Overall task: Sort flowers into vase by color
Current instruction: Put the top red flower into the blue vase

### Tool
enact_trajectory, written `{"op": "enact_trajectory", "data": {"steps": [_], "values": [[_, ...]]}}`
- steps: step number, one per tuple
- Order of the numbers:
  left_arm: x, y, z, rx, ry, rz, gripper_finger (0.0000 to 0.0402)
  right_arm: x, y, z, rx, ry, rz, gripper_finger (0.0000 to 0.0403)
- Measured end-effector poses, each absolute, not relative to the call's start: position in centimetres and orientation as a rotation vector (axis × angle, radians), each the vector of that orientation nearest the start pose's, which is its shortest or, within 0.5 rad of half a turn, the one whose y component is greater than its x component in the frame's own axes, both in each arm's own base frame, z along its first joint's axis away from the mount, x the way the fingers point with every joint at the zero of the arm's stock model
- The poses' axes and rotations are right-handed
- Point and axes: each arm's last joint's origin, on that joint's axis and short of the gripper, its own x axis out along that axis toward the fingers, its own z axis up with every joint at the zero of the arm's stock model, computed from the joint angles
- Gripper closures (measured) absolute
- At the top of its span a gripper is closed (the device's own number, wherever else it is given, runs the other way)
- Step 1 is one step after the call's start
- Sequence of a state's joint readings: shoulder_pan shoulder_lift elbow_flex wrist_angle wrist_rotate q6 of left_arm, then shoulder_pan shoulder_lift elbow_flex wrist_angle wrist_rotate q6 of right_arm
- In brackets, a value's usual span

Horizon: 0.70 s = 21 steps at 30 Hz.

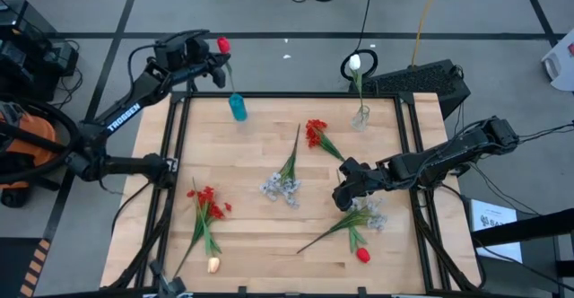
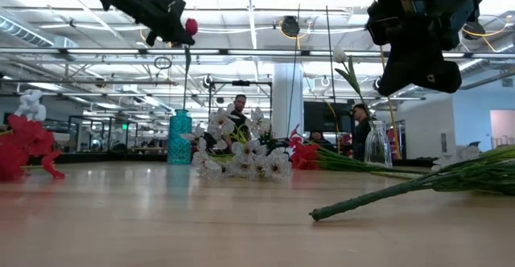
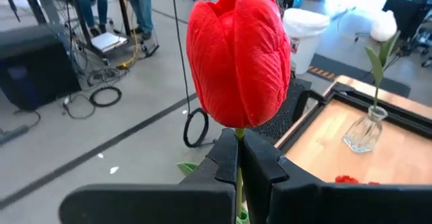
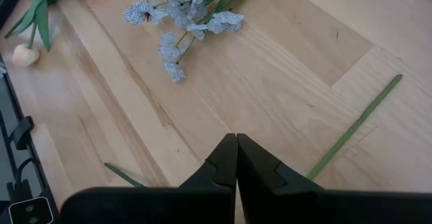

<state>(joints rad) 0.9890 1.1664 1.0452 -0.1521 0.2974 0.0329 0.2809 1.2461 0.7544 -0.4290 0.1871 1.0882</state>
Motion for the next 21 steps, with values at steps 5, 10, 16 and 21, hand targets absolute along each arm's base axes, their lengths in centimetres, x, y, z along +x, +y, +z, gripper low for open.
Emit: {"op": "enact_trajectory", "data": {"steps": [5, 10, 16, 21], "values": [[15.0, 21.2, 32.9, -0.162, 0.259, 0.693, 0.0395, 23.1, 6.1, 21.4, 0.8, 0.832, -0.399, 0.0403], [14.9, 21.2, 32.1, -0.172, 0.287, 0.706, 0.0395, 23.1, 6.1, 21.5, 0.801, 0.831, -0.398, 0.0403], [14.9, 21.2, 32.1, -0.165, 0.283, 0.72, 0.0353, 23.1, 6.1, 21.5, 0.801, 0.831, -0.398, 0.0403], [14.8, 21.2, 32.1, -0.167, 0.285, 0.719, 0.0293, 23.1, 6.1, 21.5, 0.801, 0.831, -0.398, 0.0403]]}}
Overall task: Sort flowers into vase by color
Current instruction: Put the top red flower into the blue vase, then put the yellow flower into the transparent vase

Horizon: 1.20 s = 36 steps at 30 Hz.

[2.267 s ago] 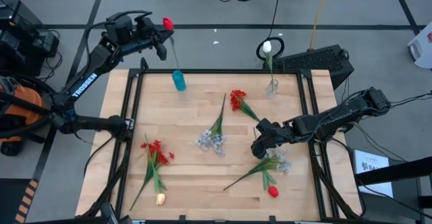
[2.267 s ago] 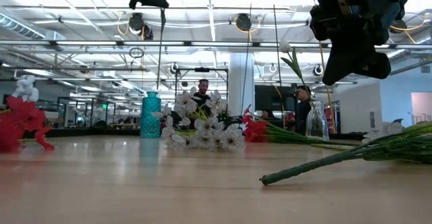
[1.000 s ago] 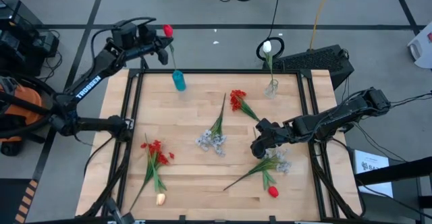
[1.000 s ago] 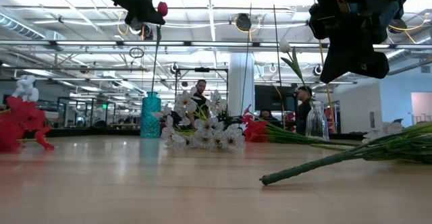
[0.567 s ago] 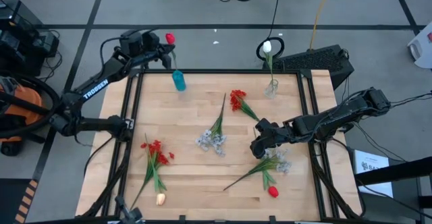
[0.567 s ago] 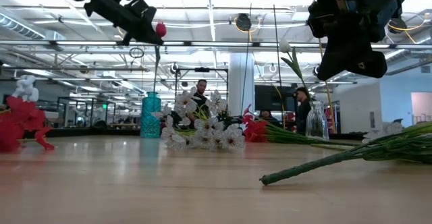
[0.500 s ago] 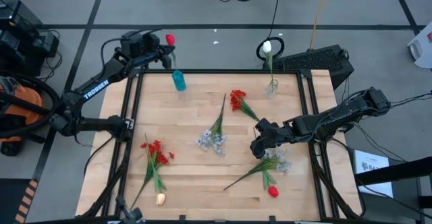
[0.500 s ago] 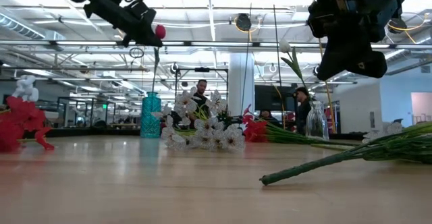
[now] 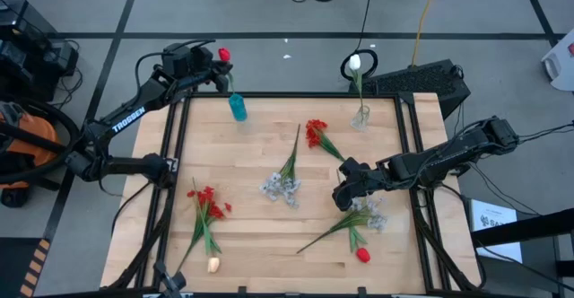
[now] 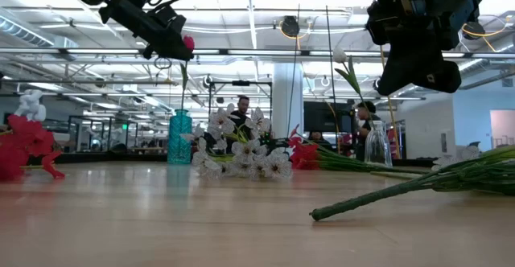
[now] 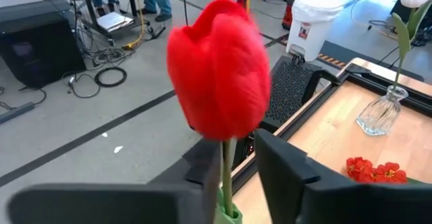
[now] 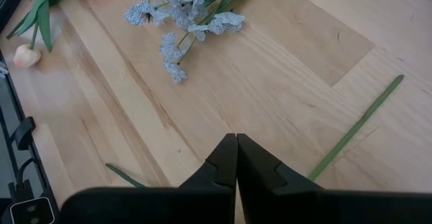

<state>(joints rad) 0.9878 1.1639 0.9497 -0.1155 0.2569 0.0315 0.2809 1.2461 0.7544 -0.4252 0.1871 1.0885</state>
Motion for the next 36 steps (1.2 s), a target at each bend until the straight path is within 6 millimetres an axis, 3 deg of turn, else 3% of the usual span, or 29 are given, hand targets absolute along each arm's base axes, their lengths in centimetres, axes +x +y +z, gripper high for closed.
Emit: {"op": "enact_trajectory", "data": {"steps": [5, 13, 24, 29, 36], "values": [[14.6, 20.8, 33.0, -0.192, 0.321, 0.721, 0.0261, 23.1, 6.1, 21.5, 0.802, 0.828, -0.397, 0.0403], [13.4, 19.2, 34.3, -0.295, 0.484, 0.743, 0.0257, 23.1, 6.1, 21.5, 0.791, 0.83, -0.391, 0.0403], [11.9, 14.9, 35.0, -0.5, 0.549, 0.726, 0.026, 23.1, 6.1, 21.5, 0.767, 0.834, -0.38, 0.0403], [12.8, 11.8, 35.5, -0.469, 0.523, 0.669, 0.0261, 23.1, 6.1, 21.5, 0.723, 0.84, -0.36, 0.0403], [15.5, 7.7, 33.8, -0.451, 0.579, 0.638, 0.0261, 23.2, 5.8, 21.5, 0.726, 0.836, -0.369, 0.0403]]}}
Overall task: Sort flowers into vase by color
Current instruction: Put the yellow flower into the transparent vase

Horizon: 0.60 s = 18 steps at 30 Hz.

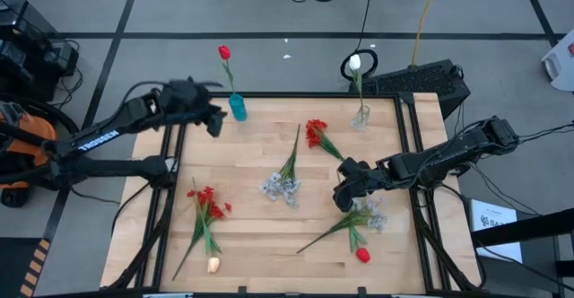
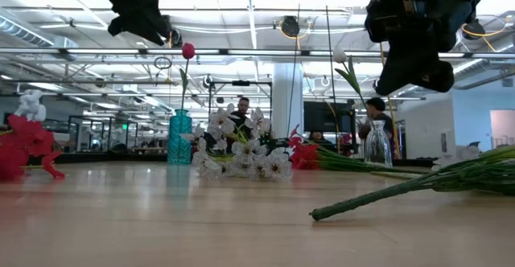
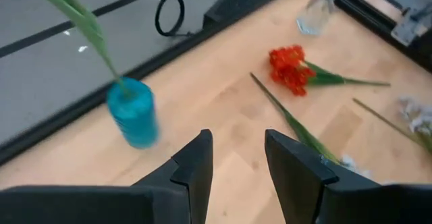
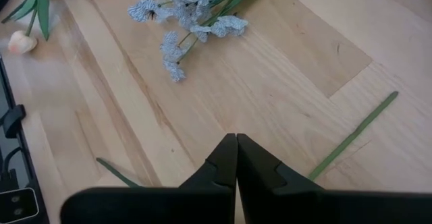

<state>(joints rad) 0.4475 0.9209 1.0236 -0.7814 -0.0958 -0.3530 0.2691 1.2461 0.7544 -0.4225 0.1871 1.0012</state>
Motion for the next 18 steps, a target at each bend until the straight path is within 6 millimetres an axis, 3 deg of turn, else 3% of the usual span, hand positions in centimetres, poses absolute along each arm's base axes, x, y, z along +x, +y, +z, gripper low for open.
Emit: {"op": "enact_trajectory", "data": {"steps": [13, 18], "values": [[20.2, 1.8, 31.5, -0.472, 0.658, 0.518, 0.0261, 23.3, 5.2, 21.5, 0.681, 0.835, -0.367, 0.0403], [22.4, 0.0, 29.5, -0.474, 0.768, 0.483, 0.0261, 23.3, 5.2, 21.5, 0.67, 0.839, -0.358, 0.0403]]}}
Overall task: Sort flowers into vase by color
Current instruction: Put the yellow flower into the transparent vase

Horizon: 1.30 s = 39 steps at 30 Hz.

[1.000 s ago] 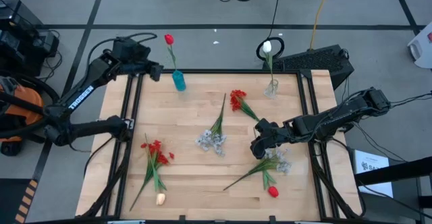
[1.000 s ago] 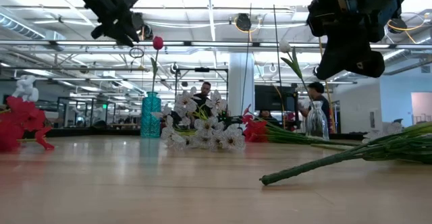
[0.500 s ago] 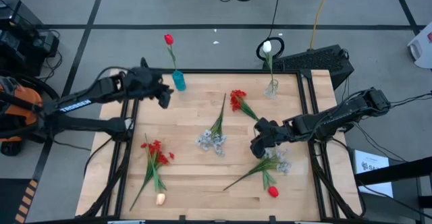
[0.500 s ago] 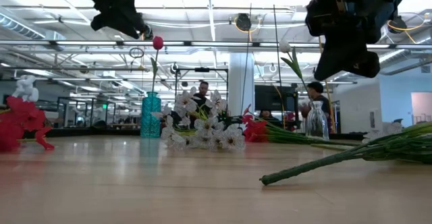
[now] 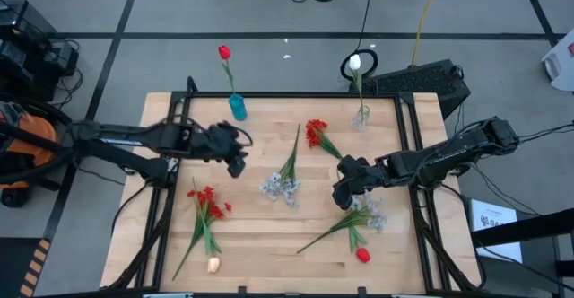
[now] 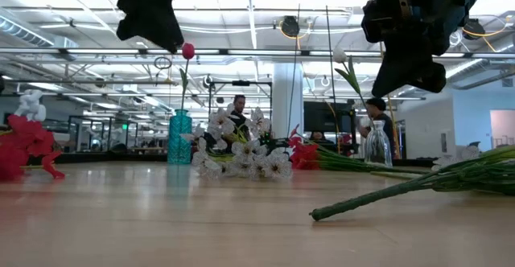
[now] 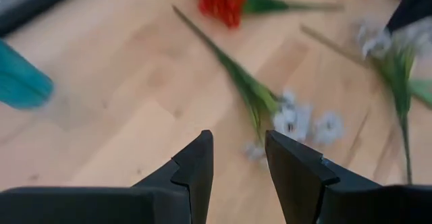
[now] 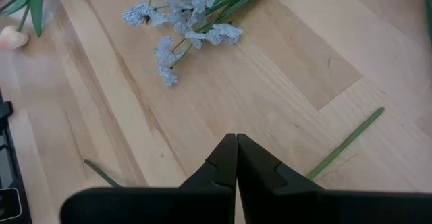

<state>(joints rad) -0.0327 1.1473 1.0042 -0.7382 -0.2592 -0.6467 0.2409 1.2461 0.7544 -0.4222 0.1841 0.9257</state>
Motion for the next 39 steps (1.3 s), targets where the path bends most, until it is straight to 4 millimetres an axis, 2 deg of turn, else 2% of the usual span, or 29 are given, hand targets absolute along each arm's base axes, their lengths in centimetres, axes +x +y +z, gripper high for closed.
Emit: {"op": "enact_trajectory", "data": {"steps": [3, 5, 9, 12, 16, 21, 30, 39], "values": [[23.5, -0.9, 27.9, -0.431, 0.879, 0.43, 0.0261, 23.3, 5.2, 21.5, 0.655, 0.841, -0.351, 0.0403], [24.3, -1.3, 26.8, -0.328, 0.954, 0.355, 0.0261, 23.3, 5.2, 21.5, 0.642, 0.843, -0.345, 0.0403], [25.6, -2.5, 24.8, -0.151, 1.094, 0.12, 0.0261, 23.3, 5.2, 21.5, 0.639, 0.842, -0.345, 0.0403], [25.6, -3.9, 23.5, -0.023, 1.199, -0.087, 0.0261, 23.3, 5.2, 21.5, 0.639, 0.842, -0.345, 0.0403], [24.6, -6.4, 22.3, 0.15, 1.333, -0.369, 0.0261, 23.3, 5.2, 21.5, 0.66, 0.839, -0.355, 0.0403], [23.0, -9.8, 21.9, 0.342, 1.385, -0.54, 0.0261, 23.3, 5.2, 21.5, 0.761, 0.824, -0.403, 0.0403], [20.1, -14.8, 21.9, 0.558, 1.337, -0.699, 0.0261, 23.5, 5.2, 21.6, 0.877, 0.775, -0.463, 0.0403], [18.3, -17.4, 21.3, 0.605, 1.283, -0.777, 0.0261, 23.7, 5.1, 21.8, 0.893, 0.72, -0.474, 0.0403]]}}
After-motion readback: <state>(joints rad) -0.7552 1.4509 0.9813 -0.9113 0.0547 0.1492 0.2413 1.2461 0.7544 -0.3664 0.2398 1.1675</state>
